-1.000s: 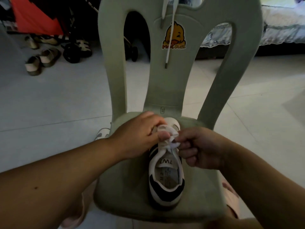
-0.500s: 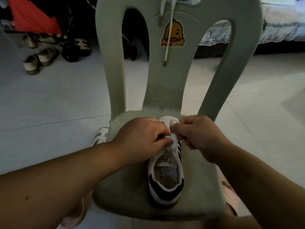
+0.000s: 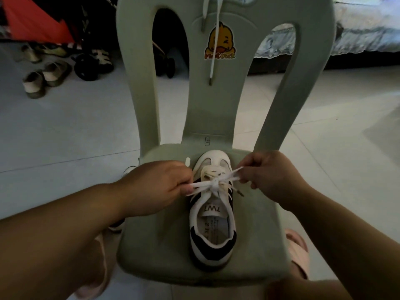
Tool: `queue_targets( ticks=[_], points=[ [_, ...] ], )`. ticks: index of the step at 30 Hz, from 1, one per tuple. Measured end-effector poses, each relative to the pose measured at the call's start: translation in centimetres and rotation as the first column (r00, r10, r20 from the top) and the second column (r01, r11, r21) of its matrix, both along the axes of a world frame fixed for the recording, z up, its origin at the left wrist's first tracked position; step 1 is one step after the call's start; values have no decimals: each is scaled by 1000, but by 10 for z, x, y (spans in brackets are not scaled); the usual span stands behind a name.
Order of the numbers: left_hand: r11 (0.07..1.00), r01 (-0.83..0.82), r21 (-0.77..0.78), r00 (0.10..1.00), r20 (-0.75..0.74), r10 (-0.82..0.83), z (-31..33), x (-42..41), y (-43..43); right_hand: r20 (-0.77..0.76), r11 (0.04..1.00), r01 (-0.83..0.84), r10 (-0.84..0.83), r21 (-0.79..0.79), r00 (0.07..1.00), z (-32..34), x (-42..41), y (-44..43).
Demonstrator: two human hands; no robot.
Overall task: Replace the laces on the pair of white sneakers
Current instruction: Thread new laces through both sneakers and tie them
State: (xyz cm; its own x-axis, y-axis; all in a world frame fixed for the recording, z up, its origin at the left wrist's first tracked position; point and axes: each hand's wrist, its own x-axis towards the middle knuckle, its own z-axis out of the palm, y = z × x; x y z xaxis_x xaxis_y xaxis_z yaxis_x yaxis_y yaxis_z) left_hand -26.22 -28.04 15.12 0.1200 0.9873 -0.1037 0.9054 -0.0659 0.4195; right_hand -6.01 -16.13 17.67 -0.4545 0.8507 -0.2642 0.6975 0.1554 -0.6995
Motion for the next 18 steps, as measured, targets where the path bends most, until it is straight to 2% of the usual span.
queue_targets(
  ticks=[9,14,18],
  points=[
    [996,15,-91,994,-104,-25,-14,-10,-2,82,995,53,-46,-84,996,-13,14,-1],
    [991,-95,-91,996,-14,94,-12,-3,-6,77,992,-37,47,-121,996,-12,16,-2],
    [971,-214,-104,965,132,227,-7,18,-9,141,991,-131,131,-10,981,-13,17,-12]
  ],
)
